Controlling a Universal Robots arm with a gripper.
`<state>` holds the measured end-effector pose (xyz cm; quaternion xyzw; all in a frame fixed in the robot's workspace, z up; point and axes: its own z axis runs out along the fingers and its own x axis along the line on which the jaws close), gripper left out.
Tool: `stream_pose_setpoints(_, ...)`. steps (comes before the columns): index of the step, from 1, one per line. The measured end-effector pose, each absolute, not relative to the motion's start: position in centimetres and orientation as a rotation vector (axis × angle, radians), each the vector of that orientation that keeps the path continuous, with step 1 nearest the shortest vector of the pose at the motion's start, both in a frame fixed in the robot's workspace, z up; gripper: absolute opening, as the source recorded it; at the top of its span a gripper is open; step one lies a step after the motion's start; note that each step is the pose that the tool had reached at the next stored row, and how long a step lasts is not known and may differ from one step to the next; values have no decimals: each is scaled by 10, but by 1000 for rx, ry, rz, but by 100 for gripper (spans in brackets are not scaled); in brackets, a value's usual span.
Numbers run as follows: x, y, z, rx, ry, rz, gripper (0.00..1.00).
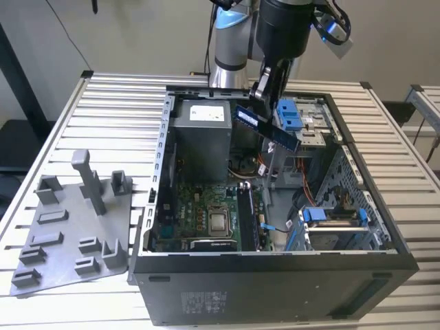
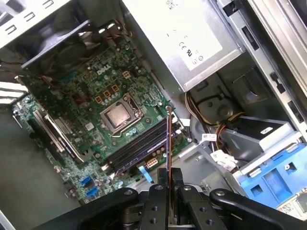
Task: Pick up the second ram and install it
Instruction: 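Insert the second ram into the second slot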
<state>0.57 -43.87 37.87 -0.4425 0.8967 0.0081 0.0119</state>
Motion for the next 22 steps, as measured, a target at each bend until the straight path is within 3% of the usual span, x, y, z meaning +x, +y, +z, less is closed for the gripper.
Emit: stream_pose_setpoints(22, 6, -439, 375, -795, 3012, 17, 15)
